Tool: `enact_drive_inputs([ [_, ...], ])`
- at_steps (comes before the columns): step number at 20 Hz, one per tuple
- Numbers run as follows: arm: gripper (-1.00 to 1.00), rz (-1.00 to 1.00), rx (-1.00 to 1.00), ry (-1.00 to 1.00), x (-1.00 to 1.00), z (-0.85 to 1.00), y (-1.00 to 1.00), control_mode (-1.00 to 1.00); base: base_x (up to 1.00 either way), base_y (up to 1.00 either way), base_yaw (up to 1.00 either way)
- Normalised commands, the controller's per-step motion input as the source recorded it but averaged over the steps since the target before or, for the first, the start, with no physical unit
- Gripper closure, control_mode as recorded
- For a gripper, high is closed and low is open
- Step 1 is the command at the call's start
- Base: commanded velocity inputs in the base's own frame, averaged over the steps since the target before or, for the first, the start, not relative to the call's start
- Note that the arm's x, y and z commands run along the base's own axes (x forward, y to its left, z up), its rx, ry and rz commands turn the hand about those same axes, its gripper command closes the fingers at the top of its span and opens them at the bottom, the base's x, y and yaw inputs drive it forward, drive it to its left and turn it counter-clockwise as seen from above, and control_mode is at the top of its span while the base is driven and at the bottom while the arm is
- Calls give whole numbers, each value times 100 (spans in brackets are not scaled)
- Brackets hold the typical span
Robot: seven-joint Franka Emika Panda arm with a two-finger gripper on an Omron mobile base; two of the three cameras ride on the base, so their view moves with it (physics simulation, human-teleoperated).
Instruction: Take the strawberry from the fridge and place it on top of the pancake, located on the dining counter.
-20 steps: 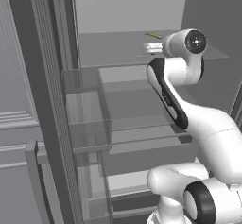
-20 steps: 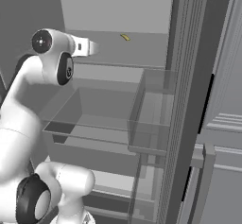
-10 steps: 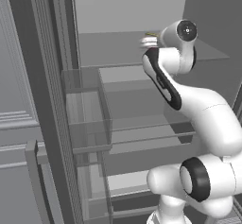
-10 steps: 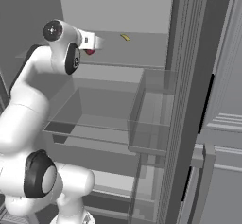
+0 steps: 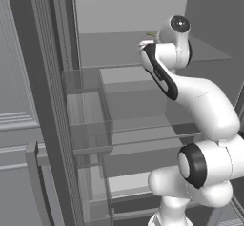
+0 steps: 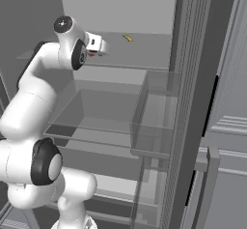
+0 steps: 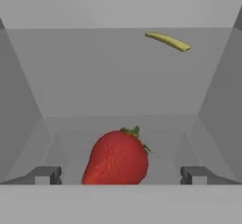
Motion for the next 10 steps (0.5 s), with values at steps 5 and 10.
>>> enact_drive_inputs([
  [5,-100,0,0,0,19,0,0,-100,0,0,0],
  [10,-100,0,0,1,24,0,0,-100,0,0,0],
])
